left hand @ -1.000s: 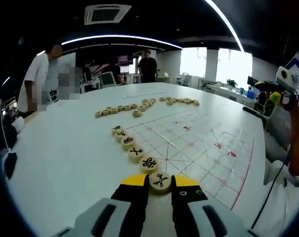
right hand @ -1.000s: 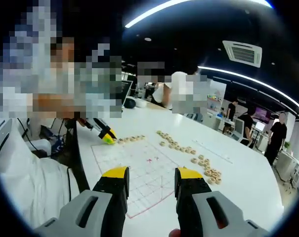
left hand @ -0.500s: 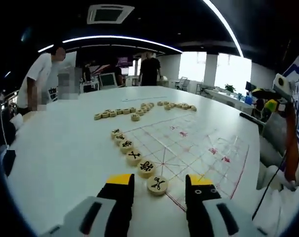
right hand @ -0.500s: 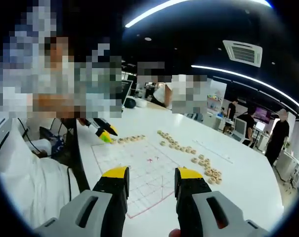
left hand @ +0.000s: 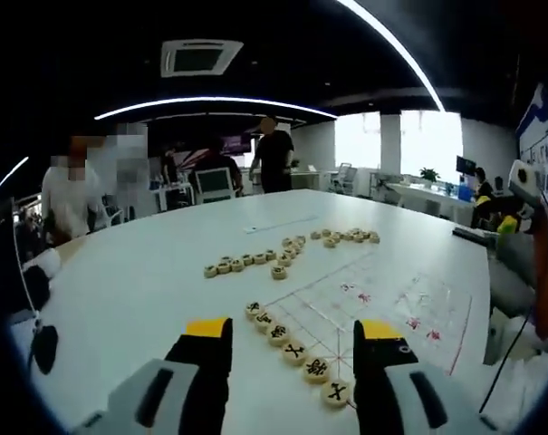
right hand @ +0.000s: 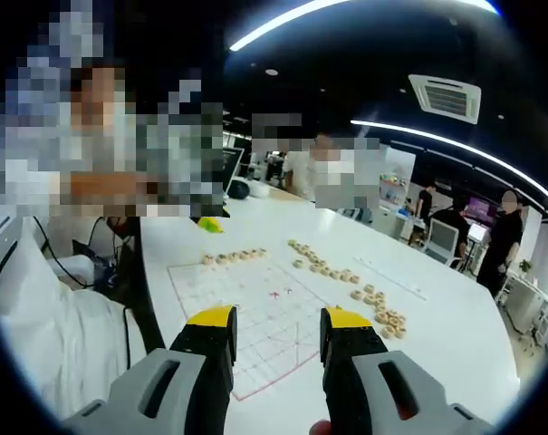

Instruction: Pick up the chess pieces one by one and place each piece onto its starting position on the chessboard, setting the pieces on their correct points until all the chess pieces are arranged in the starting layout

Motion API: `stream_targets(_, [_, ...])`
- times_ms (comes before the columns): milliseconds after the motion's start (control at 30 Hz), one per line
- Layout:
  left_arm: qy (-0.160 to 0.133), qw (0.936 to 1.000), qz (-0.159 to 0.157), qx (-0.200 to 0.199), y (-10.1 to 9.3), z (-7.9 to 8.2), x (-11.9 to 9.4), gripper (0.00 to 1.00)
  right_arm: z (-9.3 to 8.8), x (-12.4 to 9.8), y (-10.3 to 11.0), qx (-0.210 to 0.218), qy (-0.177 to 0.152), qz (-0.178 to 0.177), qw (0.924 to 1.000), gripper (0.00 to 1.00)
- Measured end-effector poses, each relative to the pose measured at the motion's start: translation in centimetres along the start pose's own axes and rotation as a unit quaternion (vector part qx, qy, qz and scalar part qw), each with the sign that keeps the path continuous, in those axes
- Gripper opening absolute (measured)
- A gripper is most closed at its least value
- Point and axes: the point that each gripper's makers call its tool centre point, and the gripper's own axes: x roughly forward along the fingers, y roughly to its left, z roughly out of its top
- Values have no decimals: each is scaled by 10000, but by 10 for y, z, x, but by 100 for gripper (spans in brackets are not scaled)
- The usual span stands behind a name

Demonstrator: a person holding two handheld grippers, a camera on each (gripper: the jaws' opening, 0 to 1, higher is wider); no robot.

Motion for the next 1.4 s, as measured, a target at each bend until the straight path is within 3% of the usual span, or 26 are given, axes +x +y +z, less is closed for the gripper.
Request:
stream_targets(200, [-28,9991,411,-97,39,13,24,51,0,0,0,1,0,4,10000,38])
stream_targets(300, [45,9982,584,-131,55,12,37,50,-1,0,0,9,1,-3,10000,38])
stream_targets(533, [227,9955,917,-111,83,5,67,49,-1,0,0,6,6,1,10000,38])
stream_targets(633, [238,9953,938,-109,84,5,69,46,-2,1,-1,12,14,2,10000,38])
stream_targets(667, [318,9950,926,-188,94,1,92,46,-2,1,0,6,22,8,10000,38])
stream_targets(900, [501,9930,1066,-120,109,-12,131,42,-3,1,-1,6,28,10,10000,38])
stream_targets(1133, [262,9923,1174,-285,123,-3,157,36,-4,1,-4,42,18,-4,10000,38])
stream_targets(1200, [175,9924,1166,-339,123,1,166,31,-4,1,-4,45,25,1,10000,38])
stream_targets(1400, [438,9927,1016,-478,111,-15,185,28,-5,2,-7,72,17,-4,10000,38])
